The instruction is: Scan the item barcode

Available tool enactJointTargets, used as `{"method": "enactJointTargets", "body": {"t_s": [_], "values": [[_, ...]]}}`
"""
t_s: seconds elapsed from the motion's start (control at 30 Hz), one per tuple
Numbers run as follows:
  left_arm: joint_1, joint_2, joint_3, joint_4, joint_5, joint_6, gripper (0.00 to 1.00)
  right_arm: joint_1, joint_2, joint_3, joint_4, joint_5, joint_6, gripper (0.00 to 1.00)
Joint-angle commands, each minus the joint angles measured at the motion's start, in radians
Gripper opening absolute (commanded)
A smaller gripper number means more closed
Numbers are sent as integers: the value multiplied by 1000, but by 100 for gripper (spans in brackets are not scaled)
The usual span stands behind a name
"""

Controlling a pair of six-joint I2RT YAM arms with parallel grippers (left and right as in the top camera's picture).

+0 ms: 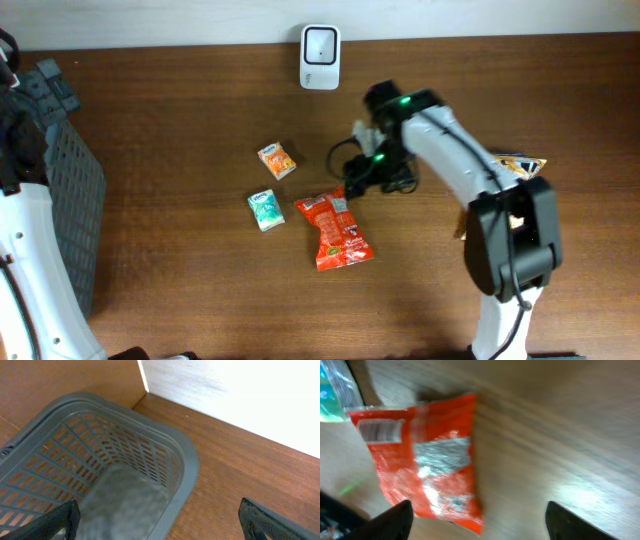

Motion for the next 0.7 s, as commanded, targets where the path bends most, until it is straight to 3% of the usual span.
{"method": "enactJointTargets", "body": {"t_s": [0.0, 0.23, 0.33, 0.47, 0.67], "values": [[2, 0, 0, 2, -4, 9, 99, -63, -2, -80, 27, -176, -176, 95], [2, 0, 0, 2, -4, 9, 99, -67, -2, -346, 303, -464, -203, 96], [2, 0, 0, 1, -4, 9, 99, -40, -2, -408, 435, -468, -95, 97], [2, 0, 0, 2, -4, 9, 99, -18, -2, -408, 469, -441, -26, 97], [2, 0, 0, 1, -4, 9, 99, 34, 10, -407, 516, -365, 79, 74]]}}
